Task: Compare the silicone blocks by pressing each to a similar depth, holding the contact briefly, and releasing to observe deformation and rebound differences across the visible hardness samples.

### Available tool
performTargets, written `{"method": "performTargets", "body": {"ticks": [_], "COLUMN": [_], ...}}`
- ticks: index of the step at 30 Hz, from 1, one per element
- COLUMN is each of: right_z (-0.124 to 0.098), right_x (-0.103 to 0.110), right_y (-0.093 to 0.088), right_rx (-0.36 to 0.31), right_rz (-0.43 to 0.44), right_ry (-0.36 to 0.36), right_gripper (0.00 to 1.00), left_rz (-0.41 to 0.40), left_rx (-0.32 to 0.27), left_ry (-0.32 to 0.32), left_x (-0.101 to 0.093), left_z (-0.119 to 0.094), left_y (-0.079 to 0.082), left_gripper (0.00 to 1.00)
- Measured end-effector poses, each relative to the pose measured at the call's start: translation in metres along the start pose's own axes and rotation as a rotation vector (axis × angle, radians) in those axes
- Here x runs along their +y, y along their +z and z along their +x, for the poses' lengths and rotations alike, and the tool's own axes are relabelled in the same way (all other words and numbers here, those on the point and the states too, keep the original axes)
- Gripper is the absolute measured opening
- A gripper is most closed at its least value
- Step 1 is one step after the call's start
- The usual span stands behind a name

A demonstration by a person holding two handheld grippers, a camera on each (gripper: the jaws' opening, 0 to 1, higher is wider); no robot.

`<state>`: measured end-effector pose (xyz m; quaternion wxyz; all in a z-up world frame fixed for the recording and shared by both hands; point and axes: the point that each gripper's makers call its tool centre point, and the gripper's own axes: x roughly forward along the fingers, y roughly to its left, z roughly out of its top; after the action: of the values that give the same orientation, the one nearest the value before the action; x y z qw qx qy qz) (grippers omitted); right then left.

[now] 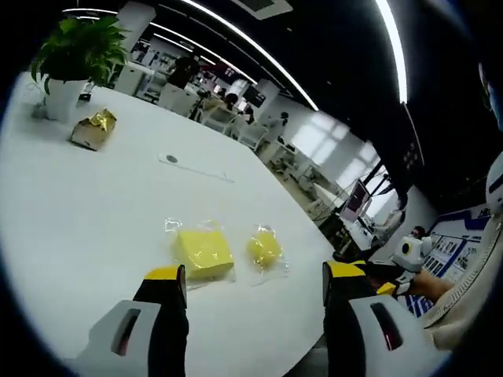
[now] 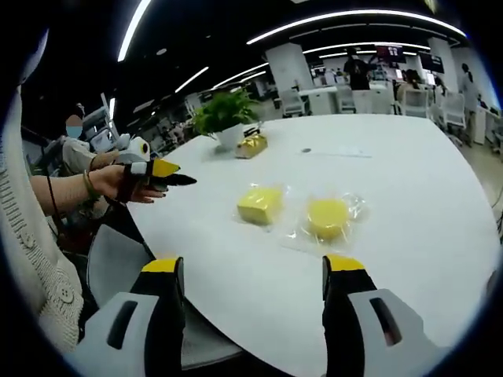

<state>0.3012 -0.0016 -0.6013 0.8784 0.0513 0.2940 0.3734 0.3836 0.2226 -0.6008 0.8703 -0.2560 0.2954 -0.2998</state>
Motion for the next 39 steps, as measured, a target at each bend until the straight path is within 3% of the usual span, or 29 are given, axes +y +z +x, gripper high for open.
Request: {"method": "performTargets", "body": {"ticks": [3, 5, 8, 14, 23, 27, 32, 39], "right_z": [0.005, 0.007, 0.011, 0.016, 0.019, 0.020, 0.021, 0.025], "right_x": [-0.002, -0.003, -0.003, -0.012, -0.026, -0.031, -0.035, -0.035], "right_y": [0.002, 0.002, -0.001, -0.003, -0.002, 0.000, -0.004, -0.006], "right_rx": [0.010, 0.014, 0.028, 0.039, 0.059, 0.059, 0.071, 0.082], "right_rz": [0.008, 0.011, 0.021, 0.053, 0.070, 0.082, 0.091, 0.105], "right_ry": [0.008, 0.010, 0.023, 0.020, -0.001, -0.017, -0.031, -0.027], "right_gripper": [0.66, 0.66, 0.66, 0.67, 0.67, 0.67, 0.67, 0.66], "left_rz": [-0.052, -0.146, -0.184, -0.181, -0.298, -0.372, -0.450, -0.462], "left_rx": [0.000, -0.021, -0.034, 0.058, 0.060, 0.057, 0.058, 0.069], "left_ry": [-0.002, -0.001, 0.030, 0.074, 0.051, 0.024, 0.005, -0.010], "left_x": [0.016, 0.027, 0.045, 0.085, 0.107, 0.113, 0.118, 0.120], "left_z": [0.018, 0.030, 0.042, 0.080, 0.119, 0.130, 0.135, 0.135], "left_y": [0.007, 0.014, 0.019, 0.009, 0.010, 0.009, 0.006, 0.003], "left_gripper": [0.68, 0.63, 0.60, 0.57, 0.51, 0.41, 0.27, 0.16]}}
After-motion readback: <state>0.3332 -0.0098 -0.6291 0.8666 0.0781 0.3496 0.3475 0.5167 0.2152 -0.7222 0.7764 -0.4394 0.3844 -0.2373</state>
